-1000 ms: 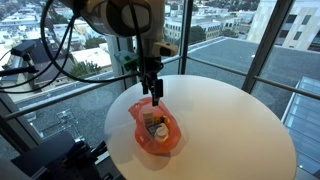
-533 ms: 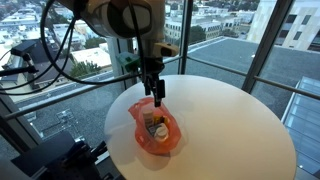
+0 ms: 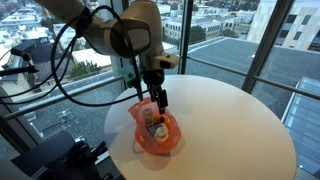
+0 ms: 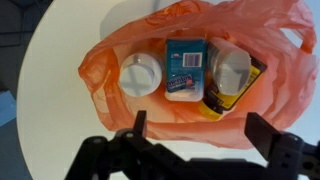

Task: Remove the paper roll from the plastic bag

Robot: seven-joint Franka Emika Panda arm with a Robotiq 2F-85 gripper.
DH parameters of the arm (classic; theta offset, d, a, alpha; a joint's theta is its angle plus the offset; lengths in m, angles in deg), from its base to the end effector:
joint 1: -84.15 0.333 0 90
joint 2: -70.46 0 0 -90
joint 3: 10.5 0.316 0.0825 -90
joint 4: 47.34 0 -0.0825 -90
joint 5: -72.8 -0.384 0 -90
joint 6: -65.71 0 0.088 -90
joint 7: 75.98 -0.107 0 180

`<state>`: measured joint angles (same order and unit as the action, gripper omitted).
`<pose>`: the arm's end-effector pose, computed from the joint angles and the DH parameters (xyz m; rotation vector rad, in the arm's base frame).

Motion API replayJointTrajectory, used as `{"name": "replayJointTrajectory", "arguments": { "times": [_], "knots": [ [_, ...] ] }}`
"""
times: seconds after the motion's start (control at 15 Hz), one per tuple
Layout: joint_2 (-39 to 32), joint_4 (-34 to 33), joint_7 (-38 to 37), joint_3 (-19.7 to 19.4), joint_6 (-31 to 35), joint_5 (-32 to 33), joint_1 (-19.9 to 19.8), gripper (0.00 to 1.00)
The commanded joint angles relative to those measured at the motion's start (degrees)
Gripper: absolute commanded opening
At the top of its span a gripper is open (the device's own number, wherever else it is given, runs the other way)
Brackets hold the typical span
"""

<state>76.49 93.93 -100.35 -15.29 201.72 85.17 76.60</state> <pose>0.4562 -0.1020 0.3355 2.9134 -0.7218 0.0429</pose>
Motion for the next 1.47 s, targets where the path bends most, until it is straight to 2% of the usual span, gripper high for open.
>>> {"name": "replayJointTrajectory", "arguments": {
  "times": [0.0,0.67,1.0,1.07,1.13,1.4],
  "knots": [
    [-1.1,1.6,-1.2,-0.1,3.5,-0.6,-0.3,1.00],
    [-2.9,3.9,0.3,0.5,7.5,-5.0,1.3,1.00],
    [-3.2,4.2,0.0,1.1,7.2,-6.5,2.5,1.00],
    [-3.1,4.3,-0.1,1.1,7.0,-6.5,2.6,0.90],
    [-3.1,4.3,-0.3,1.1,6.9,-6.4,2.7,0.73],
    [-3.0,4.6,-0.7,1.1,7.0,-5.7,2.7,0.41]
  ]
}}
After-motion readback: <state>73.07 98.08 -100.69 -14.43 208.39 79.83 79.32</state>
